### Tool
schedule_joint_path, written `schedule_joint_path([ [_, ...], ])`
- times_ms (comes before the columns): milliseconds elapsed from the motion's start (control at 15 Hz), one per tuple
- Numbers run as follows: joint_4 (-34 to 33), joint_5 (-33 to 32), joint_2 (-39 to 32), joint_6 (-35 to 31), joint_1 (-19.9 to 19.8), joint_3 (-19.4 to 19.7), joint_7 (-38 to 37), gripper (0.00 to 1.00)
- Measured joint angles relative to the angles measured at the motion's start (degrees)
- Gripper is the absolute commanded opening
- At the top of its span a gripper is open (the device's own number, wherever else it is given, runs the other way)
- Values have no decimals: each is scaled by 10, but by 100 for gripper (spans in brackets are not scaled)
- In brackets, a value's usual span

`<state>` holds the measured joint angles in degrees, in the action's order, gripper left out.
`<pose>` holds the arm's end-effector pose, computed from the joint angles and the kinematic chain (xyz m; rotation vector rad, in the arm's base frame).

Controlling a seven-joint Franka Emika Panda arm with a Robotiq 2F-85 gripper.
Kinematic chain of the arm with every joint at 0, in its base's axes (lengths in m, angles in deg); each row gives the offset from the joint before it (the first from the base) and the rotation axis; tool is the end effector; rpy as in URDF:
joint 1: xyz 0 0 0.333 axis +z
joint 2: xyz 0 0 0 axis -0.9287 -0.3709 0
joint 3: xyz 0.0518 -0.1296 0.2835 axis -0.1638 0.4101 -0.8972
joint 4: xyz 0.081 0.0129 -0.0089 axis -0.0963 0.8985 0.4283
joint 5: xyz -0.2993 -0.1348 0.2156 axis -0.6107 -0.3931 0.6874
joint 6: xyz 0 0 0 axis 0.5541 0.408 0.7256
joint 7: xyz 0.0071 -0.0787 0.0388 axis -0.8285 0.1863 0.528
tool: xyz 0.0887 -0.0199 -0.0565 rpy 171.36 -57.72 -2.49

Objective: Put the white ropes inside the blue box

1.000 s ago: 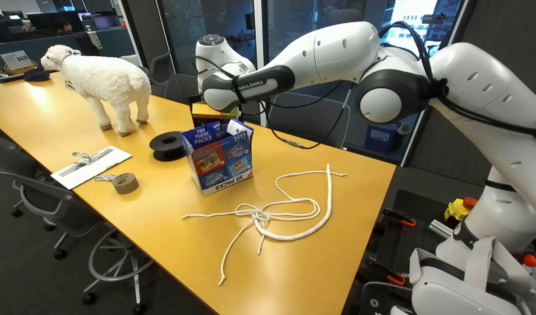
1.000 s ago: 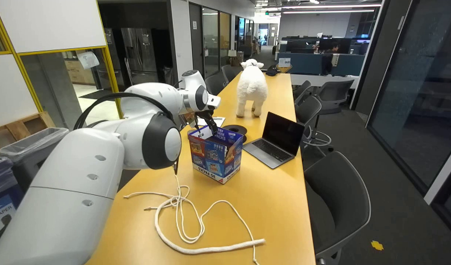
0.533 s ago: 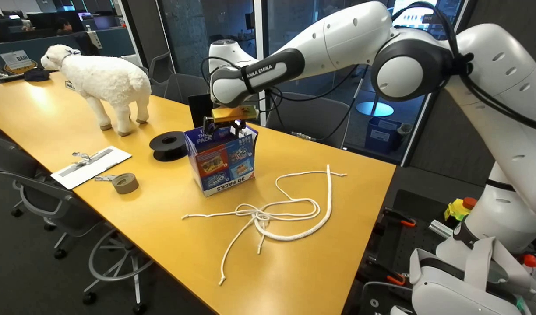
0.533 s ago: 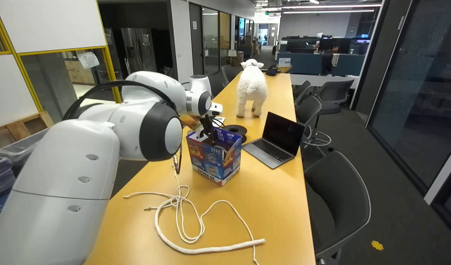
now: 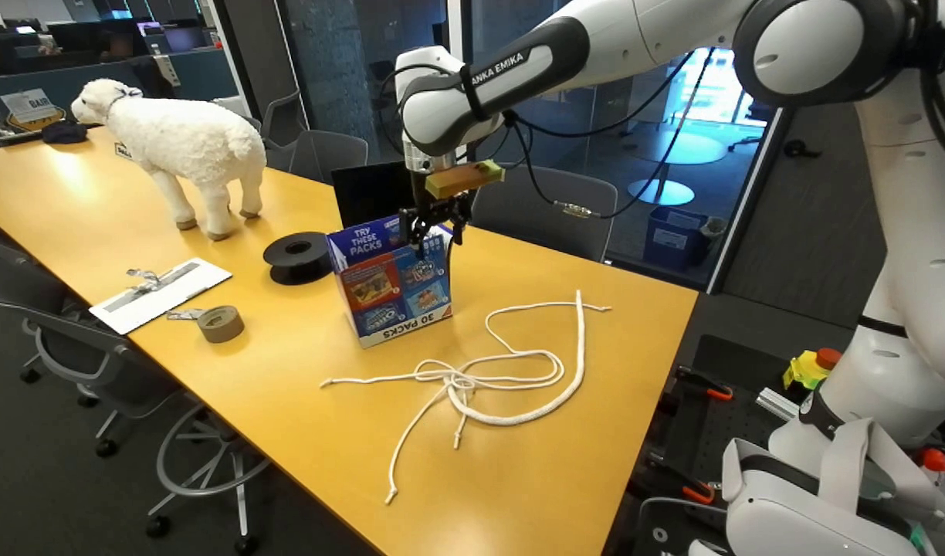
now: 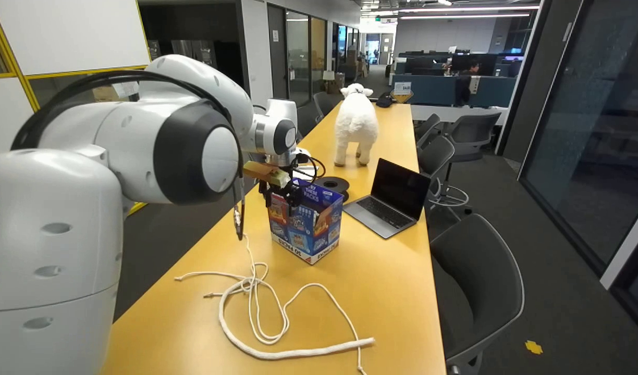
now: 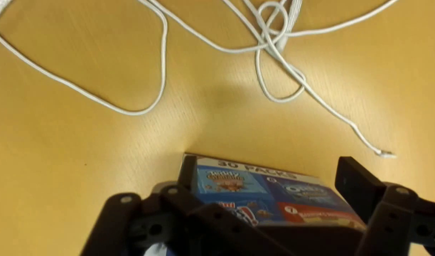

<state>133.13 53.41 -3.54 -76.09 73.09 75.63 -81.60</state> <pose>0.6914 0.0638 0.3648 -3.0940 0.3590 0.0688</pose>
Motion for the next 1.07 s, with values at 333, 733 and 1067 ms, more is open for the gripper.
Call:
schedule_joint_path([
  [333,128,24,49,-3,3,-26,37,100],
  [733,261,43,50,-123,28,-46,35,100],
  [1067,340,60,45,-262,35,-55,35,100],
])
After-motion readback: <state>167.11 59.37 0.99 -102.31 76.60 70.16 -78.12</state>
